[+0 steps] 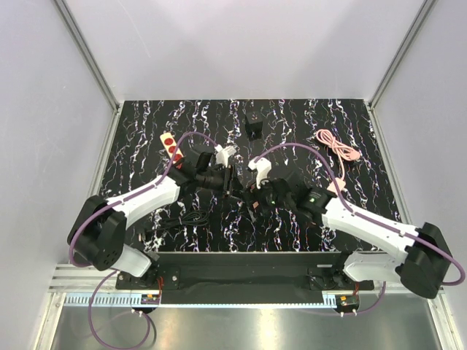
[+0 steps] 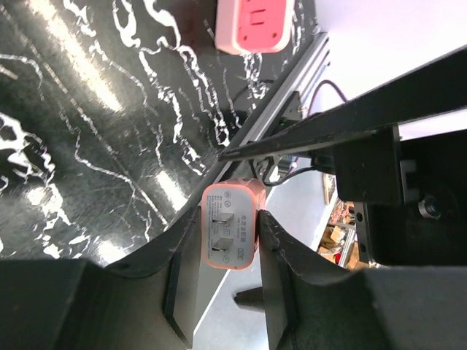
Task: Insert the plug
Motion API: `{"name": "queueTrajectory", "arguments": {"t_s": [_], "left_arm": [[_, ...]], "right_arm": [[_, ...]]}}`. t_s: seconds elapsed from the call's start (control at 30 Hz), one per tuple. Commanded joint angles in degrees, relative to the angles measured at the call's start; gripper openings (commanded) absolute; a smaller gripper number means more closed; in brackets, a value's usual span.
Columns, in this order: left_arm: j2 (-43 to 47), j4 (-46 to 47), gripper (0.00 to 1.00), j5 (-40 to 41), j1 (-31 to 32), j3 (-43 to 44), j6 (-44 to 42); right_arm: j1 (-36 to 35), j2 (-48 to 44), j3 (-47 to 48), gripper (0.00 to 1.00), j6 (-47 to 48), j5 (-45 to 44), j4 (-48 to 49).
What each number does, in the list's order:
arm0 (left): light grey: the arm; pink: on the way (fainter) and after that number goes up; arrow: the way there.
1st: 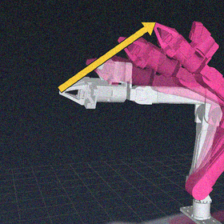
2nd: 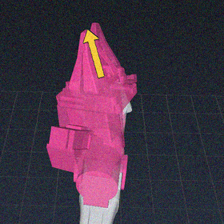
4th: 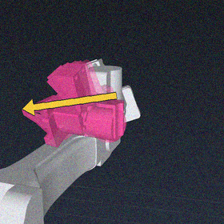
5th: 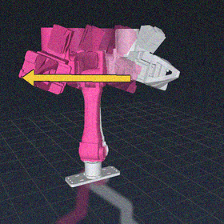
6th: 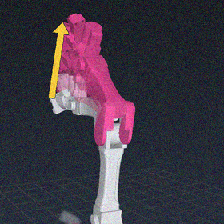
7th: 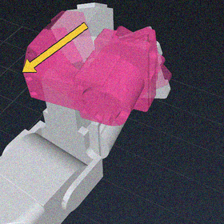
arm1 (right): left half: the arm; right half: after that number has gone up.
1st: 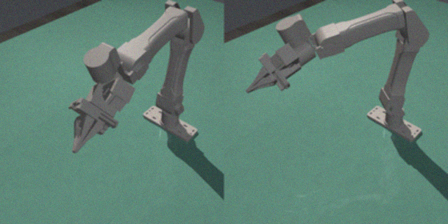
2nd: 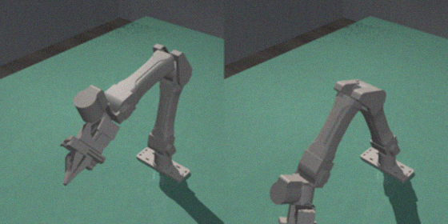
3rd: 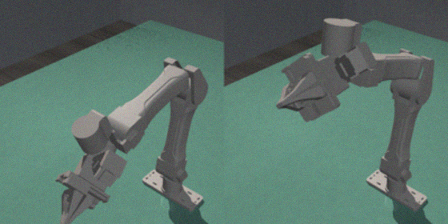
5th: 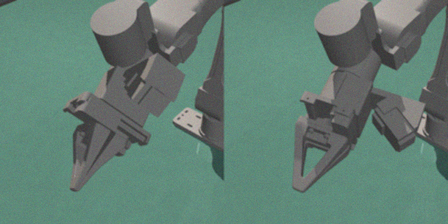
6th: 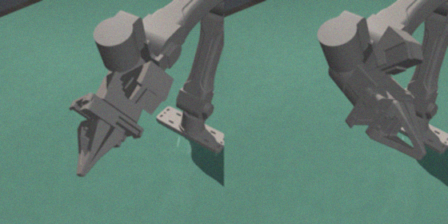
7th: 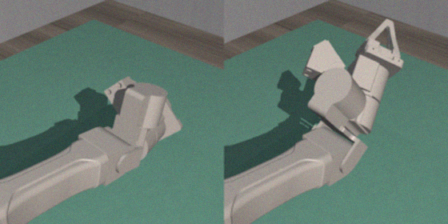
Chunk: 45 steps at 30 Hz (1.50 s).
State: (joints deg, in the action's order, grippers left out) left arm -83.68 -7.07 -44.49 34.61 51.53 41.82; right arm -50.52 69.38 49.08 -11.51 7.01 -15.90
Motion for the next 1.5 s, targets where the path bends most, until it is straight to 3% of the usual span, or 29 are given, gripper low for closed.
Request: {"name": "queueTrajectory", "arguments": {"t_s": [0.0,0.17,0.37,0.67,0.8,0.93,1.1,1.27,1.47], "left_arm": [[3.17,6.10,0.00,-2.71,0.02,1.20,2.04],[5.36,6.63,0.00,-1.04,-0.33,3.05,1.24],[8.44,10.41,0.00,0.28,-0.95,5.69,2.91],[15.73,14.88,0.00,3.18,-2.35,4.29,4.23],[17.93,19.01,0.00,3.88,-2.35,3.06,5.81],[19.34,25.07,0.00,3.27,-2.35,1.12,9.14],[20.13,30.27,0.00,2.22,-2.27,-0.11,11.00],[21.01,31.50,0.00,1.51,-2.27,-0.29,11.70],[22.51,35.09,0.00,2.12,-2.27,-1.77,15.03]], "right_arm": [[-0.19,-5.65,-1.44,0.96,-2.99,-0.85,1.75],[-0.10,-12.07,-3.73,1.00,-7.99,-2.79,0.70],[1.73,-11.82,0.13,1.00,-12.39,-2.79,-2.29],[8.33,-15.68,2.25,0.99,-24.16,14.17,7.10],[8.69,-15.77,1.90,0.92,-29.26,18.65,13.25],[8.77,-15.95,-0.38,0.72,-34.63,21.03,24.14],[8.77,-14.98,0.14,0.71,-36.39,20.24,26.88],[8.77,-15.51,-0.12,0.62,-35.87,17.08,27.50],[8.86,-18.76,-2.50,0.63,-36.13,12.34,30.66]]}}
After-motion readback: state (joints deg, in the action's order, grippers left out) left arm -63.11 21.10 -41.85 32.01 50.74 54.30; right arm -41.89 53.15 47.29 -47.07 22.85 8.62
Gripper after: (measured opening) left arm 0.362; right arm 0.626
